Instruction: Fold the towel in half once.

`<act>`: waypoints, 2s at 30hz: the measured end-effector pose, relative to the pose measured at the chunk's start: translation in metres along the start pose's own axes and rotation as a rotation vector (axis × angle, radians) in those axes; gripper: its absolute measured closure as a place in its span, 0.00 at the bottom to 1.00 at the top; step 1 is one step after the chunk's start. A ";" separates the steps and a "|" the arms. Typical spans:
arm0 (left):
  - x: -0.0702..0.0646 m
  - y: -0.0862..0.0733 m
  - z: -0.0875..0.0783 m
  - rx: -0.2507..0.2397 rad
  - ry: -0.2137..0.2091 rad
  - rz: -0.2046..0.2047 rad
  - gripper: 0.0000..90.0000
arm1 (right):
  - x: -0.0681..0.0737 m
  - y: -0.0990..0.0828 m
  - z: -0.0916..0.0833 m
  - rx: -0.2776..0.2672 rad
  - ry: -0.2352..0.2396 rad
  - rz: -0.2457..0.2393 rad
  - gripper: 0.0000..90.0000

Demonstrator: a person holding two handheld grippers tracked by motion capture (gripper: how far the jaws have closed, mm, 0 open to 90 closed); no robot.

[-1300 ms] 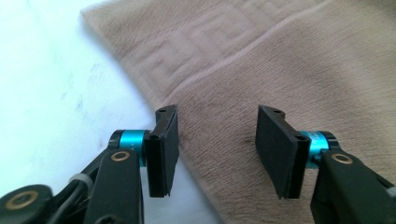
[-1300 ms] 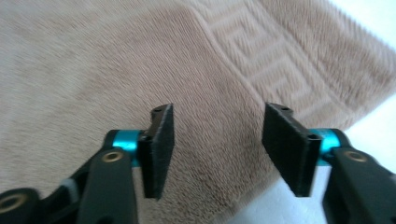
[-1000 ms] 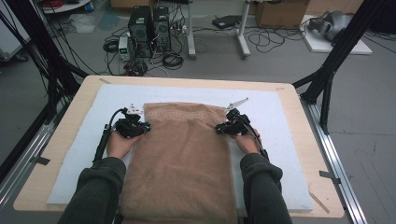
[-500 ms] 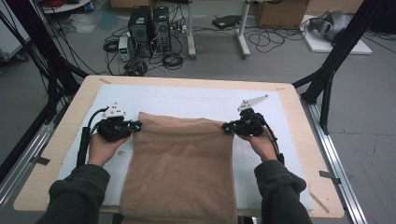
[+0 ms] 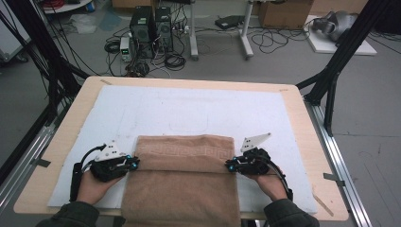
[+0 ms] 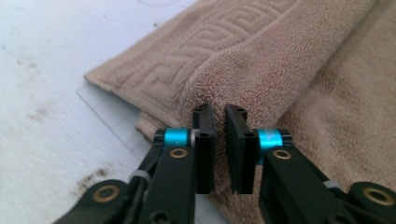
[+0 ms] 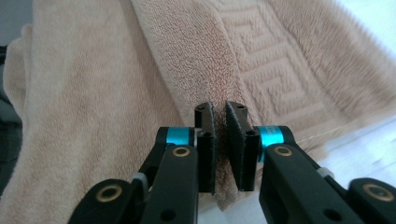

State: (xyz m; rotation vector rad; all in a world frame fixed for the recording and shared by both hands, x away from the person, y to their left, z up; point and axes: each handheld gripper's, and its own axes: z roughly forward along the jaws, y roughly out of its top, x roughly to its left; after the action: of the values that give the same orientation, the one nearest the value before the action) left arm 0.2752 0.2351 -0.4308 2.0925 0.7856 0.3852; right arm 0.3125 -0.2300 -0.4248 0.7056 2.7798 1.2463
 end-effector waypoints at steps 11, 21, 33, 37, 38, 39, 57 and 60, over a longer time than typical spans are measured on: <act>0.028 0.032 -0.005 -0.061 0.032 -0.079 0.59 | -0.023 0.026 -0.020 -0.085 -0.114 0.029 0.60; 0.060 0.030 0.053 0.127 0.033 -0.188 0.57 | -0.068 0.031 0.026 0.024 -0.168 0.113 0.52; 0.052 0.035 0.046 0.063 0.038 -0.123 0.94 | -0.061 0.036 0.023 0.021 -0.135 0.054 0.95; 0.049 0.039 0.030 0.022 0.034 -0.124 0.94 | -0.055 0.042 0.005 -0.040 -0.118 0.051 0.95; 0.049 0.039 0.030 0.022 0.034 -0.124 0.94 | -0.055 0.042 0.005 -0.040 -0.118 0.051 0.95; 0.048 0.039 0.026 0.014 0.032 -0.116 0.94 | -0.053 0.044 0.001 -0.051 -0.116 0.041 0.95; -0.011 0.017 -0.027 -0.062 0.016 -0.002 0.94 | 0.024 0.027 -0.037 -0.112 -0.009 -0.085 0.95; -0.029 0.002 -0.037 -0.071 -0.014 0.001 0.94 | 0.041 0.016 -0.037 -0.110 0.010 -0.097 0.95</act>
State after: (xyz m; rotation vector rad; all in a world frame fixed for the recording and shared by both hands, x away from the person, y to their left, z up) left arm 0.2345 0.2375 -0.4067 2.0270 0.7525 0.3929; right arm 0.2750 -0.2301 -0.3808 0.5521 2.6920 1.3752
